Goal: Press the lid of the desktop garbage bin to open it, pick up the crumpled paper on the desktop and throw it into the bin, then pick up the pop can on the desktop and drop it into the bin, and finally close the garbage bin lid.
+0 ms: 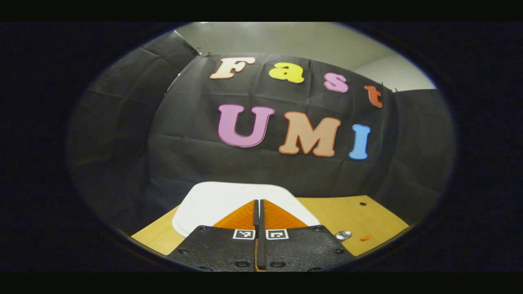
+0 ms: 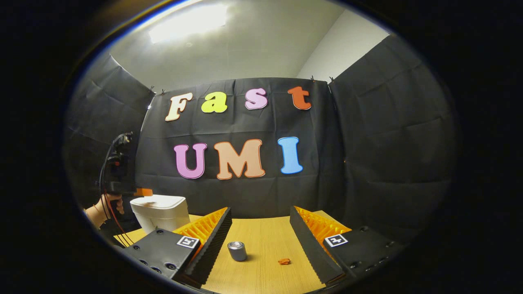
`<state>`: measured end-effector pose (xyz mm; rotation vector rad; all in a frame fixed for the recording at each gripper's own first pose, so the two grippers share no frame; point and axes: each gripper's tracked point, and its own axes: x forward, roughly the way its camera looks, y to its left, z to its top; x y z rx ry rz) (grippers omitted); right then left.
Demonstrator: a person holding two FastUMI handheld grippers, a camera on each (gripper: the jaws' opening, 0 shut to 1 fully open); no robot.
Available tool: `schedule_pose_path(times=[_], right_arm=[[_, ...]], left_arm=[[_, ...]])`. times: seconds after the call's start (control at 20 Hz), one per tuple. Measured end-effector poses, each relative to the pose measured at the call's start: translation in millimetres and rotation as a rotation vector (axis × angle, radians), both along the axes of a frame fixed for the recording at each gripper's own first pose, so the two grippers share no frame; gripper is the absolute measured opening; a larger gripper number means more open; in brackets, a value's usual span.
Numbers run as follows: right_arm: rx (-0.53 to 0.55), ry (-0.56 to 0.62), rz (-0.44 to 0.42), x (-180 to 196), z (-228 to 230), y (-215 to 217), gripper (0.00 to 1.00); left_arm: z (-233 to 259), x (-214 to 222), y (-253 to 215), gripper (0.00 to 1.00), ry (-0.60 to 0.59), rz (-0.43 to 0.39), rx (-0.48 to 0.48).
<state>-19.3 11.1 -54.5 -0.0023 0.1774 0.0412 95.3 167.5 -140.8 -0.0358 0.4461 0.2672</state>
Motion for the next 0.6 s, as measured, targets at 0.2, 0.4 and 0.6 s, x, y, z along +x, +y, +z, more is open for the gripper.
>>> schedule_pose_path(times=[0.2,0.4,0.6], right_arm=[[0.036,0.051,-0.023,-1.5,-12.2,-6.5,0.95],[0.089,0.095,0.004,-1.7,-21.3,4.9,0.95],[0.061,0.045,0.006,0.1,-8.2,2.0,0.95]], left_arm=[[-14.3,-11.5,-3.4,0.0,0.047,-0.004,-0.015],[1.7,-1.9,-4.6,0.0,-0.032,-0.038,0.135],[12.5,2.3,-7.5,0.0,-0.004,-0.052,0.276]])
